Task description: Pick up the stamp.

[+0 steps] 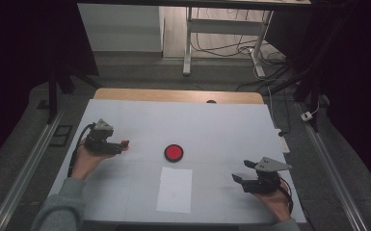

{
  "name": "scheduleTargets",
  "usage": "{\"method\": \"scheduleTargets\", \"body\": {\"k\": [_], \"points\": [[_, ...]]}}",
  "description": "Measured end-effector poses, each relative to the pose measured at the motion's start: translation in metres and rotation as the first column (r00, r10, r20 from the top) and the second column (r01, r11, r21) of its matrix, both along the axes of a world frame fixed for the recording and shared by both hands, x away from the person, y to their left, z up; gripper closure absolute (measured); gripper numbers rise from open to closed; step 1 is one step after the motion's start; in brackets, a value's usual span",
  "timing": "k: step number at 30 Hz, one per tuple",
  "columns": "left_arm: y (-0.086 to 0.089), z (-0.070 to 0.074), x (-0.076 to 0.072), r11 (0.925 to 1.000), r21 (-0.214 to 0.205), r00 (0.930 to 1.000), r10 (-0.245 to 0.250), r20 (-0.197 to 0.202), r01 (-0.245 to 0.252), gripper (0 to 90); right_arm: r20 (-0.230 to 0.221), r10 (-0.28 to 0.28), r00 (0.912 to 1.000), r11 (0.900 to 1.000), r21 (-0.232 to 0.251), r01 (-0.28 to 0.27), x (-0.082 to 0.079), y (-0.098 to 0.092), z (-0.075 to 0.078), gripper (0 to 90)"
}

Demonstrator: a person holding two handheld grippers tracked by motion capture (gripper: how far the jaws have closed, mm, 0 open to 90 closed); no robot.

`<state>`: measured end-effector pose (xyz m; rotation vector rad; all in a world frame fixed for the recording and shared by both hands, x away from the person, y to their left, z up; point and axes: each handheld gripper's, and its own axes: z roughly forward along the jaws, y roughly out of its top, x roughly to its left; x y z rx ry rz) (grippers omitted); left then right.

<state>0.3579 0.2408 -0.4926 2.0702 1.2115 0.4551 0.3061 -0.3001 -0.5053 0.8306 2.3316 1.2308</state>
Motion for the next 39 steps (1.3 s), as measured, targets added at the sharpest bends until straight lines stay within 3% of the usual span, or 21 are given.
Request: {"method": "scheduleTargets", "body": {"k": [13, 18, 39], "points": [[-0.005, -0.021, 0.009, 0.9988, 0.049, 0.9998, -0.003, -0.022, 0.004, 28.9, -0.001, 0.005, 1.0, 1.0, 0.002, -0.005, 0.0, 0.001, -0.001, 25.3], [-0.005, -0.026, 0.01, 0.9988, 0.048, 0.9997, 0.005, -0.022, -0.004, 32.3, -0.001, 0.004, 1.0, 1.0, 0.0, -0.004, 0.0, 0.0, -0.001, 25.3], [-0.003, -0.03, 0.009, 0.9988, 0.048, 1.0, 0.009, -0.003, -0.009, 47.0, -0.001, 0.002, 1.0, 1.0, -0.001, -0.002, 0.0, 0.0, -0.001, 25.5]]}}
